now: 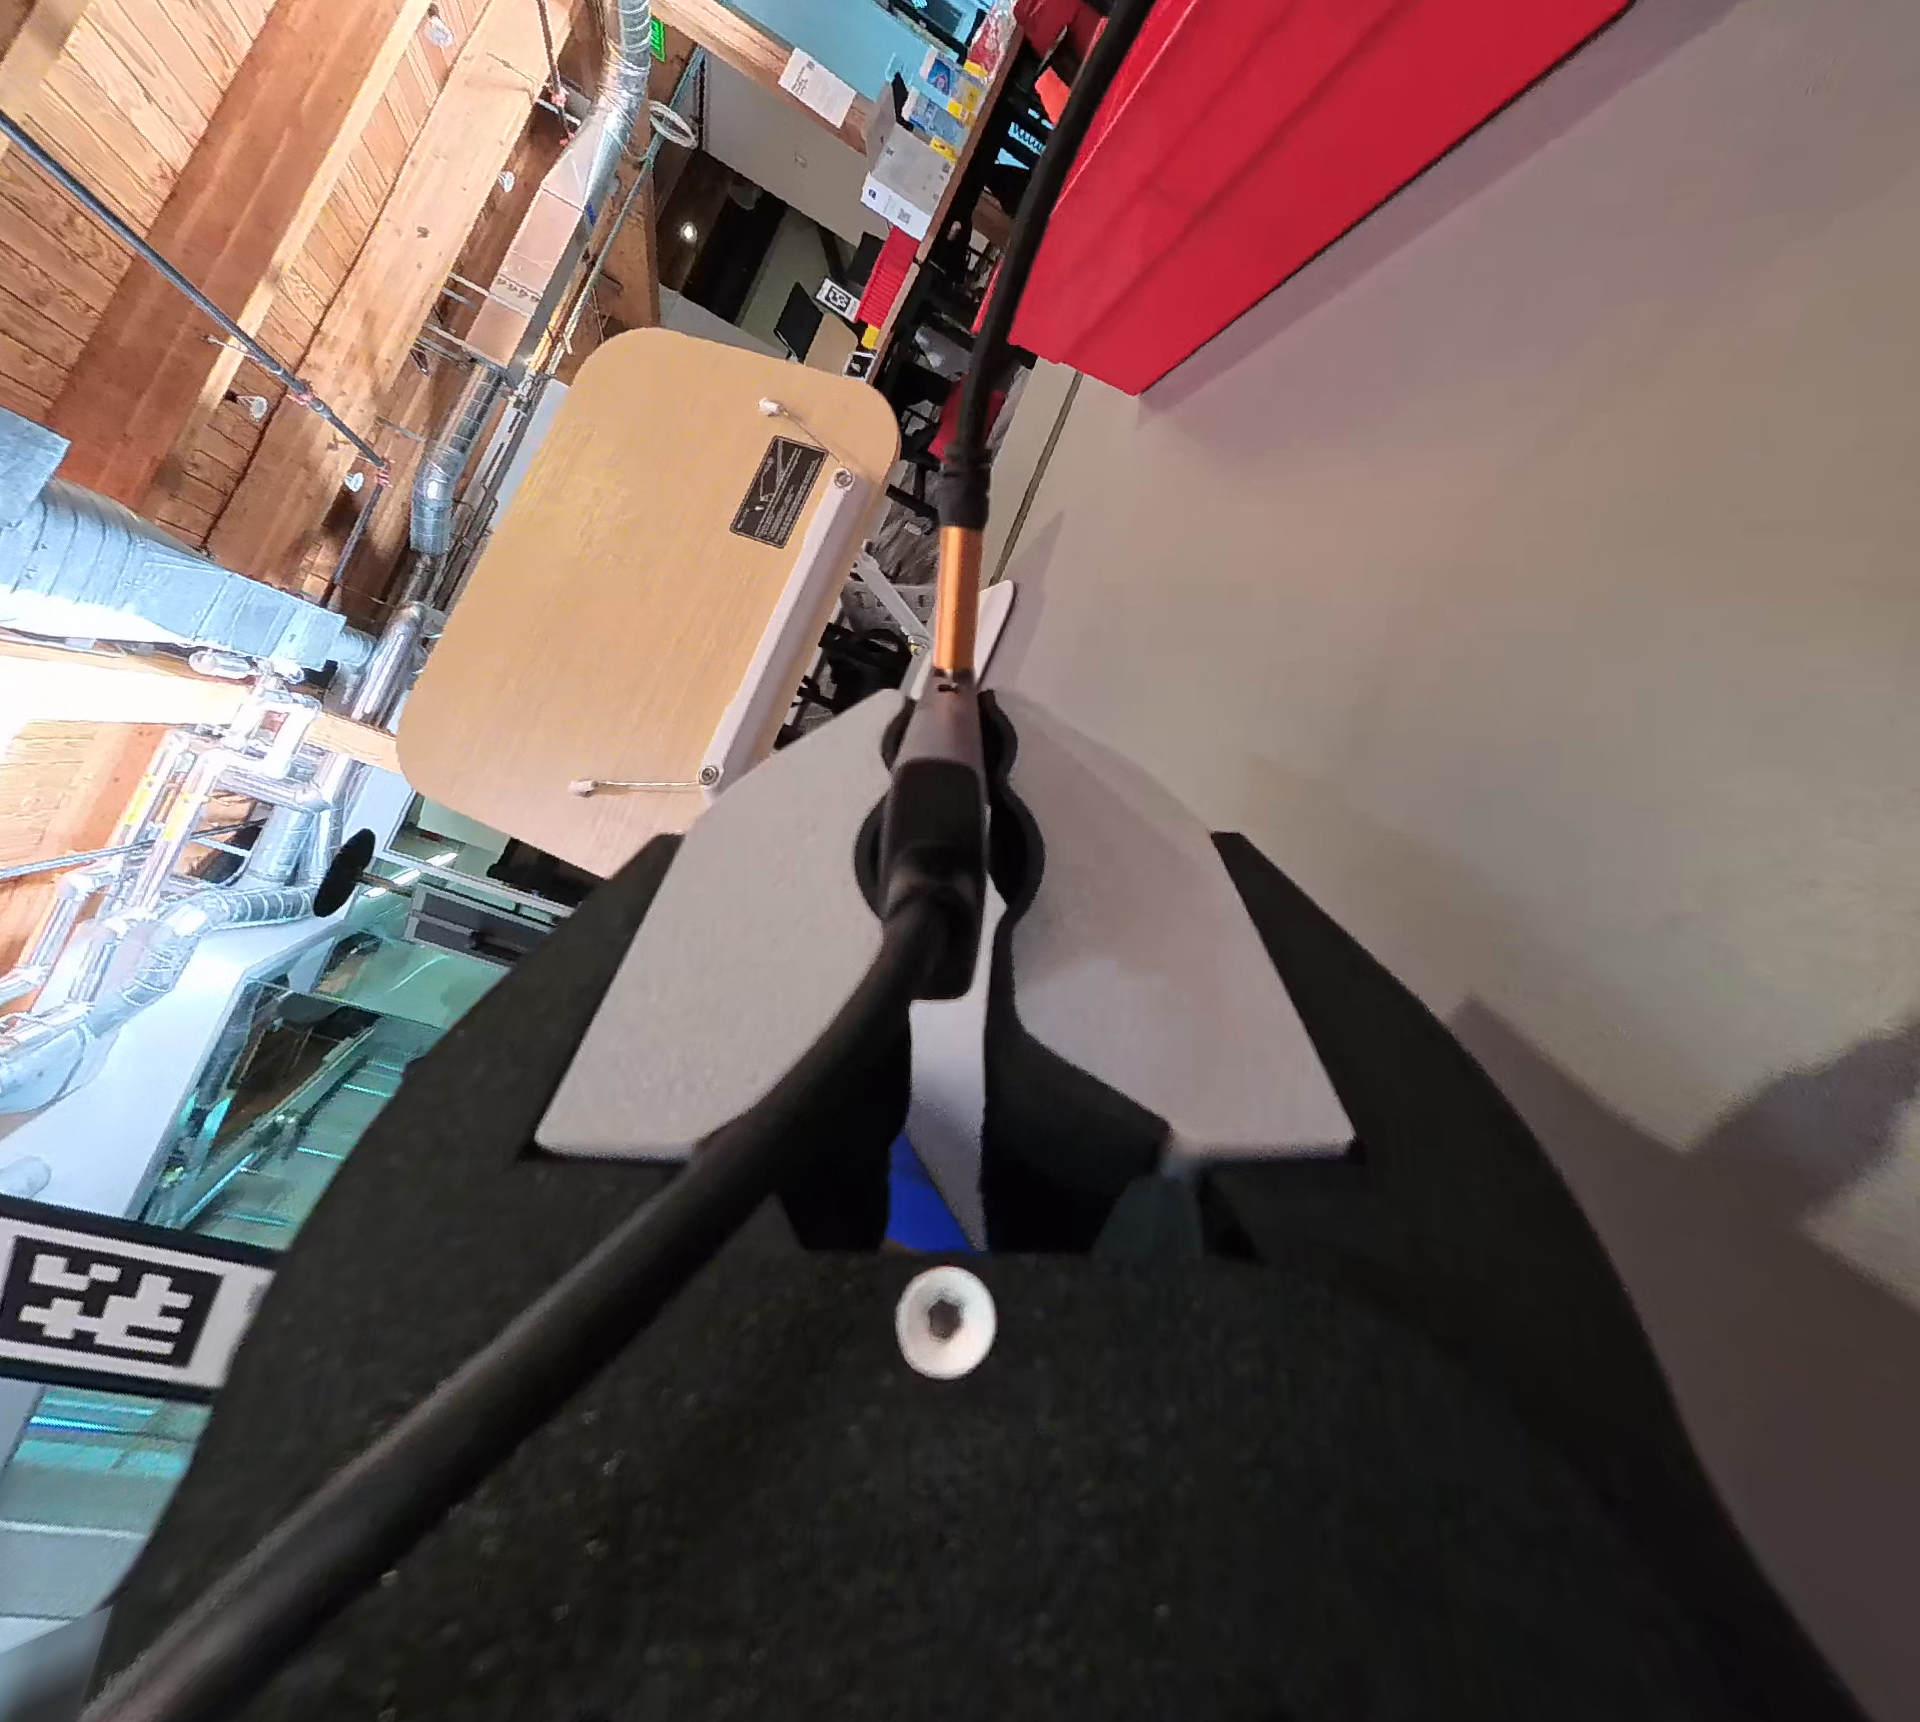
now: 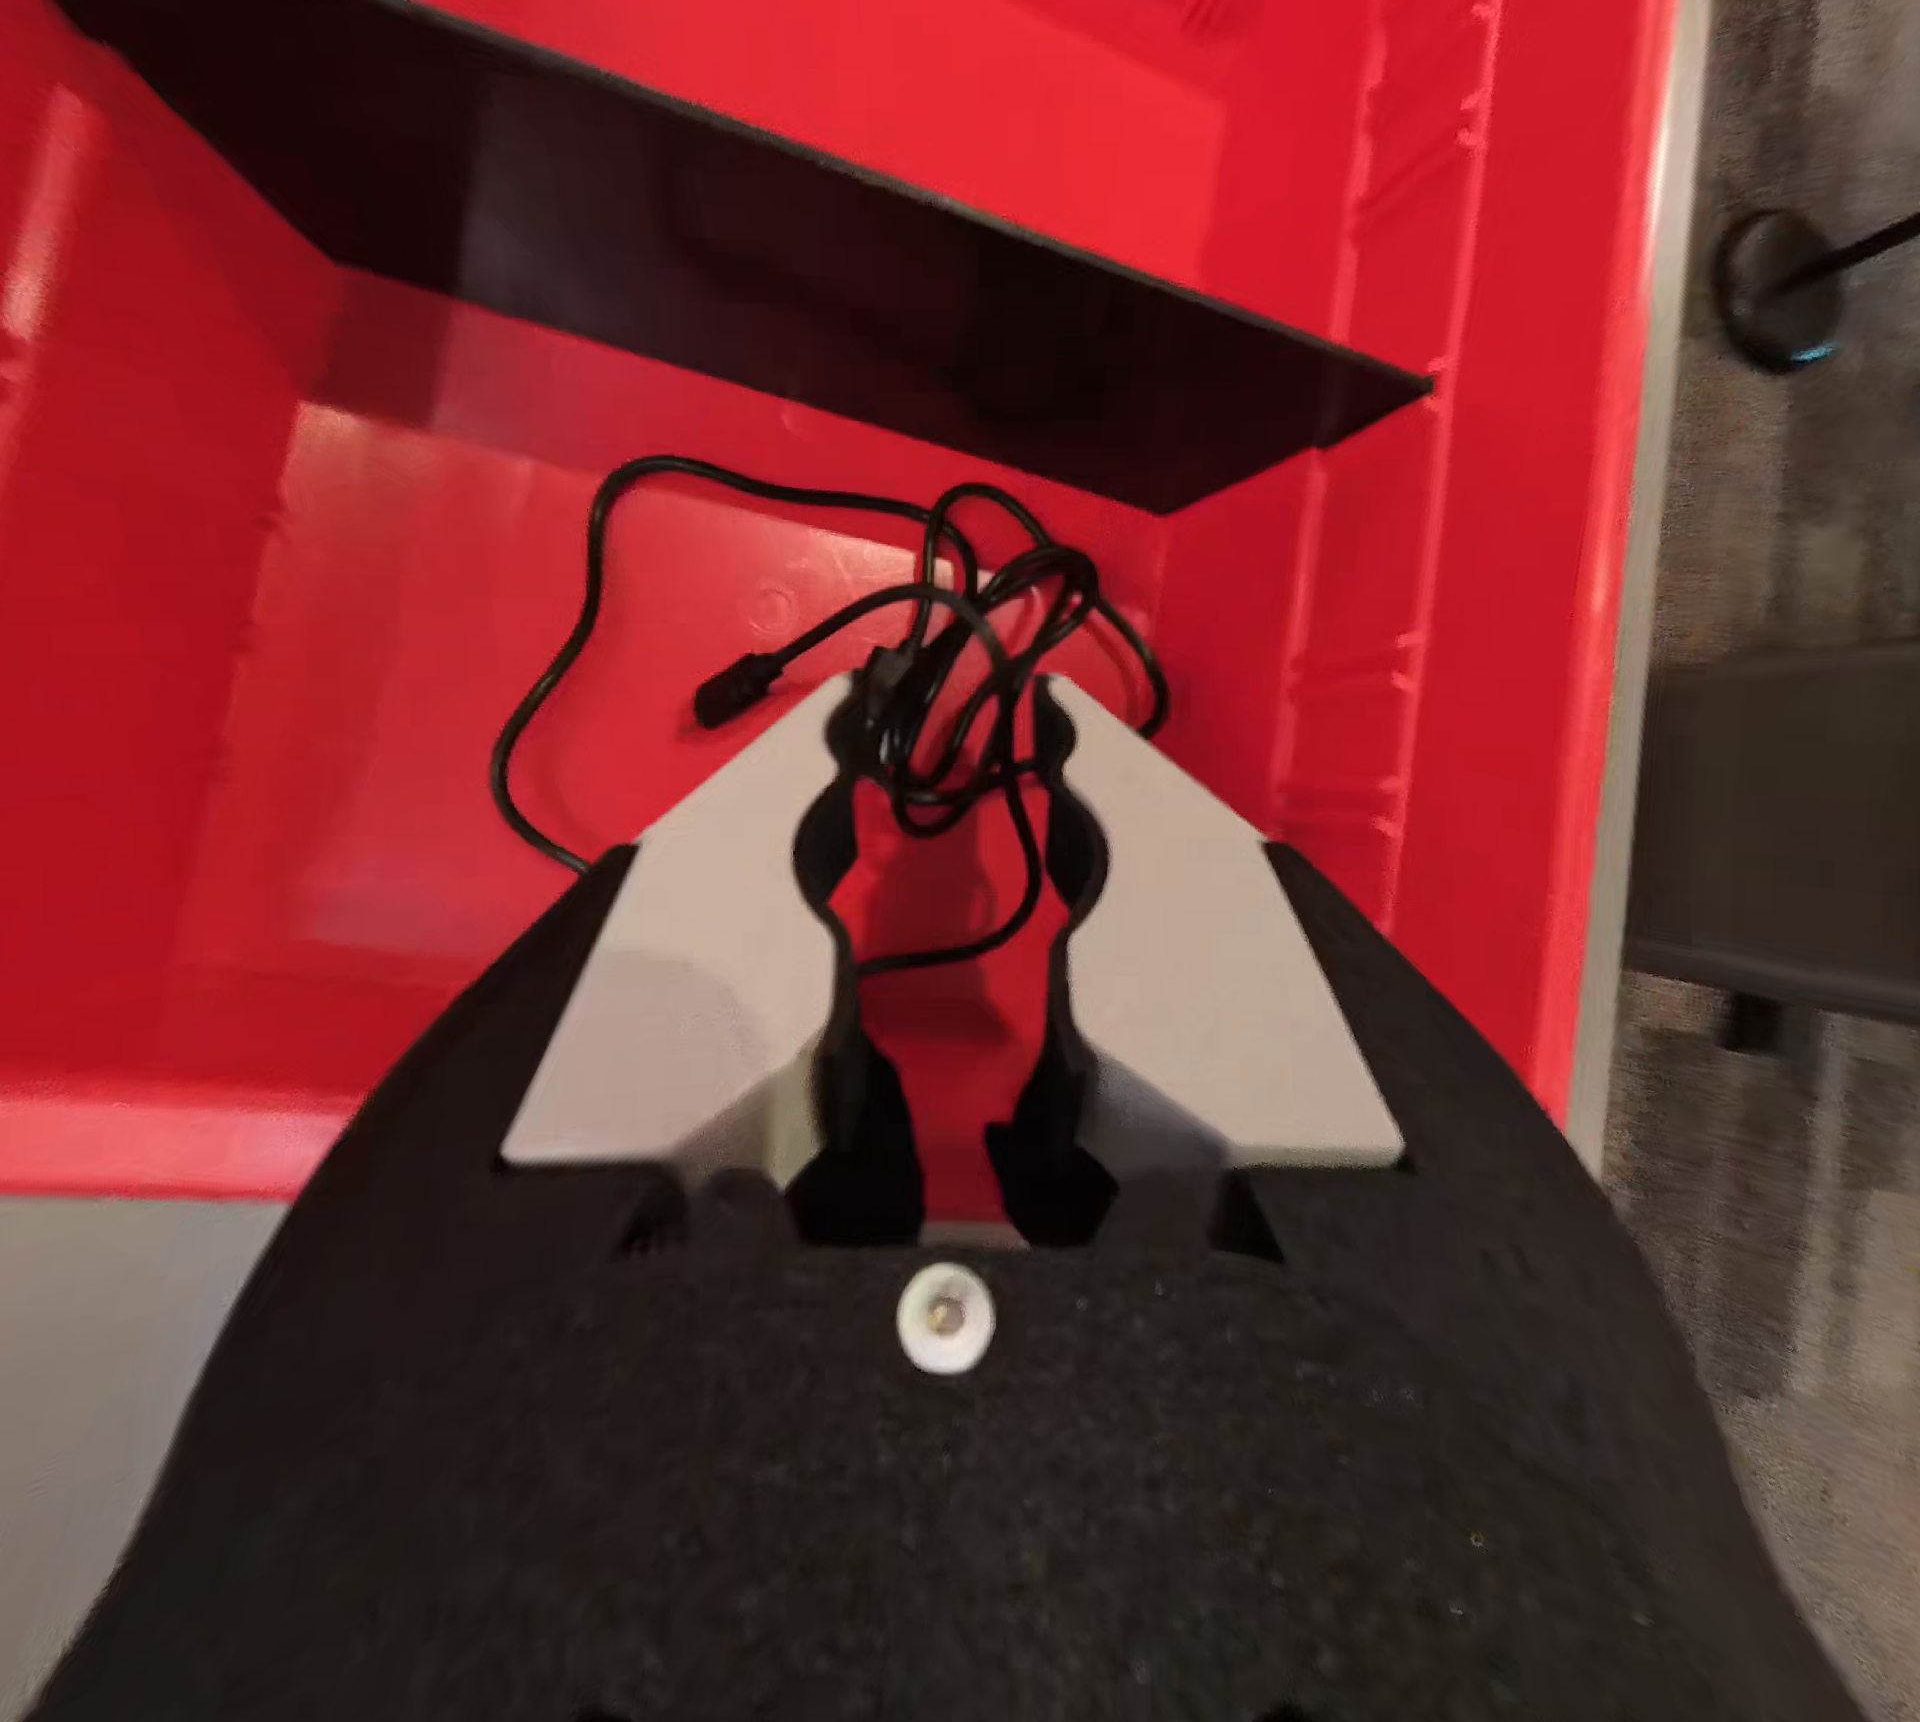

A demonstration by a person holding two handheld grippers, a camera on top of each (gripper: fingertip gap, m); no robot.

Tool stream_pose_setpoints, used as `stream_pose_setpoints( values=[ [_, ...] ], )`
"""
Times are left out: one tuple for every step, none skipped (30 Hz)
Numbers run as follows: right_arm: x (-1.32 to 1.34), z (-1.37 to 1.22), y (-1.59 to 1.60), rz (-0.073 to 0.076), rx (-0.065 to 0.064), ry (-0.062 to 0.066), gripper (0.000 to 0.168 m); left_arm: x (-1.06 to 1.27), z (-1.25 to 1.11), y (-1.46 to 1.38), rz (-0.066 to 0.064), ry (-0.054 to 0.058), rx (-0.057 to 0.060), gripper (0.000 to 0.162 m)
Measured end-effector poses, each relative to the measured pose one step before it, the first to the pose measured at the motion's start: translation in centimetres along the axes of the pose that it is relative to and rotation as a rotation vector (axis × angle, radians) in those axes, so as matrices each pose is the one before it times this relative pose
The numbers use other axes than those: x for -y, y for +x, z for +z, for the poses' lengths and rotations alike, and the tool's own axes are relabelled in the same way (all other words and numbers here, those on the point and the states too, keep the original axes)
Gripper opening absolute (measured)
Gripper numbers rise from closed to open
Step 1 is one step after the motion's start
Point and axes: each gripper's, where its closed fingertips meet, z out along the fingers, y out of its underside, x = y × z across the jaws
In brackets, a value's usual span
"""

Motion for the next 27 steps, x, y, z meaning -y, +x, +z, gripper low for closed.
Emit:
stream_pose_setpoints(
  values=[
    [0.307, -0.553, -0.019, 0.018, 0.0334, 0.014, 0.039, -0.113, 0.057, 0.0, -0.0145, -0.0009, -0.0028, 0.01],
    [0.615, -0.761, -0.152, 0.012, 0.0363, 0.0292, 0.046, -0.104, 0.041, -0.033, -0.0172, 0.0, -0.0018, 0.01],
    [0.875, -1.002, -0.163, 0.0046, 0.0261, 0.0441, 0.048, -0.054, 0.03, -0.078, -0.0156, 0.0036, 0.0008, 0.01],
    [1.162, -1.166, -0.111, -0.0073, 0.007, 0.055, 0.049, -0.01, 0.009, -0.109, -0.0107, 0.004, 0.0022, 0.01],
    [1.381, -1.231, -0.411, -0.0214, 0.007, 0.0594, 0.05, -0.005, 0.013, -0.104, -0.0065, 0.0016, 0.002, 0.01],
    [1.642, -1.254, -1.12, -0.034, 0.0282, 0.0659, 0.052, 0.046, -0.019, -0.119, -0.0049, 0.0025, 0.0043, 0.01],
    [1.856, -1.171, -2.015, -0.0431, 0.0631, 0.0719, 0.052, 0.105, -0.034, -0.054, -0.0046, 0.005, 0.0015, 0.01],
    [1.896, -0.941, -3.03, -0.0486, 0.1061, 0.0712, 0.052, 0.096, -0.025, -0.03, -0.003, 0.0032, 0.0004, 0.01],
    [1.835, -0.51, -3.733, -0.0396, 0.1321, 0.0648, 0.051, 0.091, -0.02, -0.041, 0.0011, 0.0027, 0.0028, 0.01],
    [1.7, 0.091, -3.865, -0.0186, 0.1286, 0.0549, 0.051, 0.076, 0.007, 0.06, 0.0053, 0.0014, -0.0018, 0.01],
    [1.555, 0.659, -3.931, -0.0102, 0.1333, 0.0503, 0.051, 0.027, 0.001, 0.035, 0.0069, -0.0013, 0.0003, 0.01],
    [1.312, 1.143, -3.958, -0.0055, 0.1398, 0.046, 0.051, 0.039, -0.008, 0.013, 0.0066, 0.0009, 0.0023, 0.01],
    [1.025, 1.539, -3.632, -0.0016, 0.1311, 0.0438, 0.051, 0.033, -0.003, 0.043, 0.0051, -0.0002, -0.0008, 0.01],
    [0.449, 1.93, -2.619, -0.002, 0.0881, 0.0258, 0.051, 0.018, -0.019, 0.021, 0.0051, -0.0005, -0.0004, 0.01],
    [-0.064, 2.035, -1.382, 0.0019, 0.034, 0.0057, 0.05, 0.009, -0.018, -0.013, 0.0064, -0.0005, 0.0027, 0.01],
    [-0.412, 1.893, -0.746, 0.0105, 0.0131, -0.0003, 0.047, 0.029, -0.029, -0.023, 0.006, 0.0, 0.0026, 0.01],
    [-0.781, 1.556, -0.25, 0.0067, -0.0055, -0.0189, 0.046, 0.021, -0.033, -0.02, 0.0057, -0.0006, 0.0025, 0.01],
    [-0.853, 1.13, -0.253, -0.0077, -0.001, -0.0275, 0.046, -0.016, -0.014, 0.0, 0.0061, -0.0029, 0.0013, 0.01],
    [-0.582, 0.766, -0.153, -0.0048, -0.0104, -0.0123, 0.046, 0.008, -0.019, -0.029, 0.0072, -0.0023, 0.0035, 0.01],
    [-0.354, 0.411, 0.158, -0.0169, -0.0288, -0.0052, 0.045, 0.012, -0.027, -0.003, 0.0072, -0.002, 0.0007, 0.01],
    [-0.249, 0.219, 0.159, -0.0266, -0.0283, -0.0035, 0.042, 0.065, -0.012, 0.026, 0.0056, 0.0002, -0.0005, 0.01],
    [-0.118, 0.216, 0.045, -0.0189, -0.0221, 0.0032, 0.038, 0.111, -0.012, 0.028, 0.0043, 0.0028, 0.0005, 0.01],
    [-0.043, 0.23, -0.171, -0.0098, -0.0079, 0.0057, 0.036, 0.12, 0.03, 0.078, 0.004, 0.0031, -0.0021, 0.01],
    [-0.075, 0.23, -0.277, -0.0042, 0.0008, 0.0034, 0.031, 0.088, 0.037, 0.085, 0.0047, 0.002, -0.0013, 0.01],
    [-0.196, 0.233, -0.088, -0.0051, -0.0073, -0.0039, 0.025, 0.051, 0.05, 0.071, 0.0062, -0.0006, 0.0006, 0.01],
    [-0.096, 0.115, 0.069, -0.0086, -0.0122, 0.0, 0.023, -0.115, 0.068, 0.076, 0.0065, -0.0091, -0.0016, 0.01],
    [0.025, 0.017, 0.17, -0.0001, -0.0167, 0.0111, 0.018, -0.019, 0.006, 0.06, 0.002, 0.0013, -0.0028, 0.01]
  ],
)
